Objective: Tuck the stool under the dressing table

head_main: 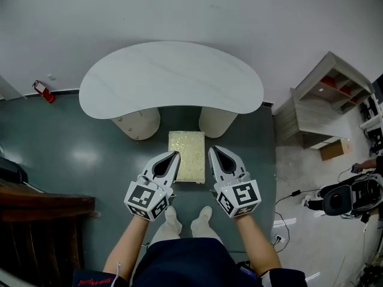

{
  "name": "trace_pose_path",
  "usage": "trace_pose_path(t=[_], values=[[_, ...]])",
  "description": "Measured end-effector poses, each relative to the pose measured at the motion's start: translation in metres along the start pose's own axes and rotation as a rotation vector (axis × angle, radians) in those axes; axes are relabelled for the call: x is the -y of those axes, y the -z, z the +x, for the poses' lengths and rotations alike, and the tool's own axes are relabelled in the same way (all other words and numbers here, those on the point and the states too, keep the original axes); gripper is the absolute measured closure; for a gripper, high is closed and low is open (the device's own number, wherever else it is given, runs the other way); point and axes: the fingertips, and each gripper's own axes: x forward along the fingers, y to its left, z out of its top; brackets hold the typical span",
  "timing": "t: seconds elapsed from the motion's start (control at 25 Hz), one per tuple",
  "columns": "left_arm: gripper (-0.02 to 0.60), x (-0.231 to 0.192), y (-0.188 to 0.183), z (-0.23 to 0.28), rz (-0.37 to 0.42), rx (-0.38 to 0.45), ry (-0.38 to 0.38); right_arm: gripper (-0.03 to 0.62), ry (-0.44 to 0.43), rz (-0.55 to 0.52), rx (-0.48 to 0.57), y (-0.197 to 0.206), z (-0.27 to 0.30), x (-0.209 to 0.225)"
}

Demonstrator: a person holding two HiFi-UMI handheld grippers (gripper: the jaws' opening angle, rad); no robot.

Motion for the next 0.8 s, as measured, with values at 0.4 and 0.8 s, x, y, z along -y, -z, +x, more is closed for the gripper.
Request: trace_pose_path(t=[0.4, 0.8], values=[[0.572, 0.017, 0.022, 0.026, -0.041, 0.026, -0.076, 0.579, -0.057, -0.023, -0.051, 0.024, -0.009, 0.041], [0.572, -0.009, 0.099, 0.04, -0.035, 0.019, -0.065, 0.579, -0.083, -0.082, -0.039, 0.094, 0.007, 0.046]])
